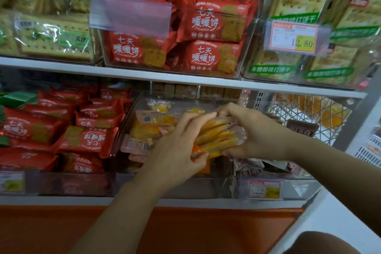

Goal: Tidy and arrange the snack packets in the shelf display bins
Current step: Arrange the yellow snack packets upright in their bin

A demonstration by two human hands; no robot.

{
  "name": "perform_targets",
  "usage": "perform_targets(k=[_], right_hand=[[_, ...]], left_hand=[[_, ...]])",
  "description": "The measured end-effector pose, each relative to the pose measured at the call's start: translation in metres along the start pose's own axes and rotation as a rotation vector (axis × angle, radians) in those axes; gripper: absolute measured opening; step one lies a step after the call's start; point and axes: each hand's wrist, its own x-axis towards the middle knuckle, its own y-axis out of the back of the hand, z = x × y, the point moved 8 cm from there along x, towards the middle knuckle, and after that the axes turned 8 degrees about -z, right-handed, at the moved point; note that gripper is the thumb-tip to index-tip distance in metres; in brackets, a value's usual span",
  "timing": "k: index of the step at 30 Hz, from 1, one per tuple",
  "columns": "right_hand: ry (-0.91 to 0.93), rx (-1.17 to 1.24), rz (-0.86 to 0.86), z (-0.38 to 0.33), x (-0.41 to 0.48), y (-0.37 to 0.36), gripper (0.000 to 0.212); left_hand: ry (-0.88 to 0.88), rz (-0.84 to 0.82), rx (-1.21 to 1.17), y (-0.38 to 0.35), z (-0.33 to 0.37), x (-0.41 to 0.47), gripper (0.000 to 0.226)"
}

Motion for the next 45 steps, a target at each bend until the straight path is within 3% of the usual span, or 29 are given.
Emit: perform_targets(k=[4, 8, 12, 15, 20, 23, 30, 35, 45], right_hand=[[0.053, 0.013, 0.017, -0.004, -0.001, 0.004, 0.066], [0.093, 0.075, 0.082, -0.009, -0.005, 0.007, 0.054], [0.015, 0.114, 0.184, 0.004, -0.02, 0.013, 0.052], [-0.104, 0.139, 0.296, 0.025, -0.038, 0.024, 0.047], [-0.187, 0.511, 0.491, 0.059, -0.063, 0.028, 0.042], [-0.242, 0.604, 0.58, 0.074, -0.076, 0.019, 0.039], [-0.3, 0.653, 0.712, 0.084, -0.085, 0.002, 0.036], [-0.305, 0.652, 0.747, 0.089, -0.085, 0.003, 0.038], [-0.276, 0.694, 0.748, 0.09, -0.083, 0.001, 0.039]], left_hand=[[-0.021, 0.049, 0.034, 0.006, -0.002, 0.004, 0.087], [-0.028, 0.05, -0.049, 0.005, -0.002, 0.007, 0.087], [0.068, 0.046, -0.204, 0.006, -0.019, 0.008, 0.09], [0.179, 0.005, -0.228, 0.007, -0.043, 0.002, 0.076], [0.157, -0.146, -0.076, -0.01, -0.038, 0.003, 0.044], [0.095, -0.268, 0.073, -0.027, -0.026, 0.018, 0.035], [0.015, -0.688, 0.484, -0.075, -0.027, 0.055, 0.045], [0.083, -0.888, 0.527, -0.09, -0.039, 0.056, 0.054], [0.107, -0.751, 0.519, -0.055, -0.057, 0.049, 0.049]])
